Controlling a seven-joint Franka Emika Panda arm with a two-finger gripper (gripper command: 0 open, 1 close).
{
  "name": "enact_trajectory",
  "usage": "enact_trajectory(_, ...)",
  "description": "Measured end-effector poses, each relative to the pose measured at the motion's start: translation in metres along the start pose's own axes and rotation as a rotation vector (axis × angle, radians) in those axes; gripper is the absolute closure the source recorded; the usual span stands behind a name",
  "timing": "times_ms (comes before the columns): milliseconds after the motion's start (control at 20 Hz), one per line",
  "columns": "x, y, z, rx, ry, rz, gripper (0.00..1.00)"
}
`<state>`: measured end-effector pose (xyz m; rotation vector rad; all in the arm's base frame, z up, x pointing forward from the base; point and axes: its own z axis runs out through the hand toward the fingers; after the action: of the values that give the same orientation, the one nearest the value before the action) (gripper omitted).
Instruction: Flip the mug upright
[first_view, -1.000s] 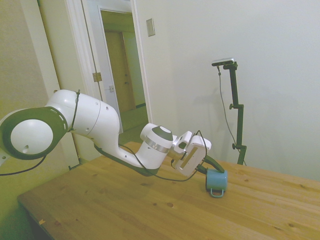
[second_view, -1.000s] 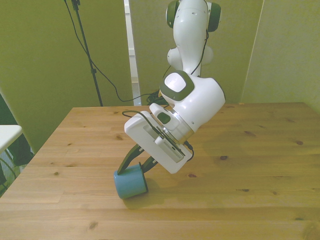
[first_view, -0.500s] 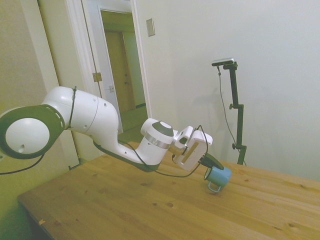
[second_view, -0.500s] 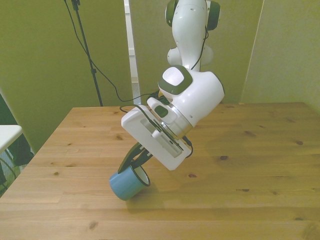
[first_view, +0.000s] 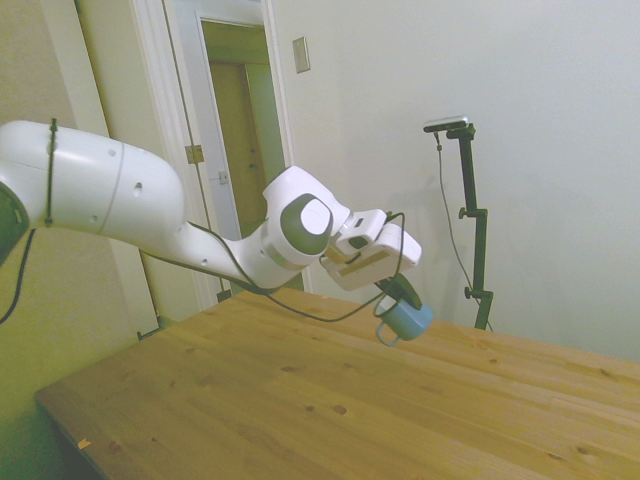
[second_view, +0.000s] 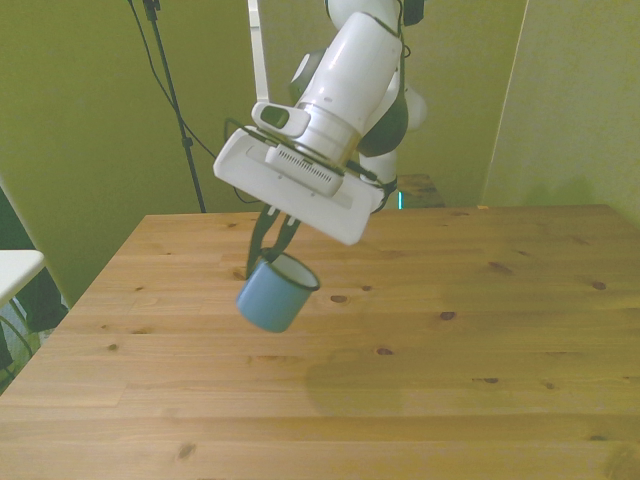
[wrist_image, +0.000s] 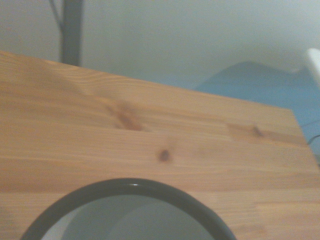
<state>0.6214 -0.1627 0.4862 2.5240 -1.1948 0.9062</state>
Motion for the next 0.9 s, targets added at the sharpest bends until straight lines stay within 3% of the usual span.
enact_trajectory(200, -0.035, -0.001, -0.029, 0.1, -0.2, -0.011, 1.0)
enact_trajectory(350, -0.047, 0.001, -0.039, 0.106, -0.298, -0.043, 1.0)
enact_trajectory(700, -0.086, -0.009, -0.018, 0.203, -0.455, -0.06, 1.0)
enact_trajectory(900, -0.099, -0.012, 0.005, 0.199, -0.514, -0.079, 1.0)
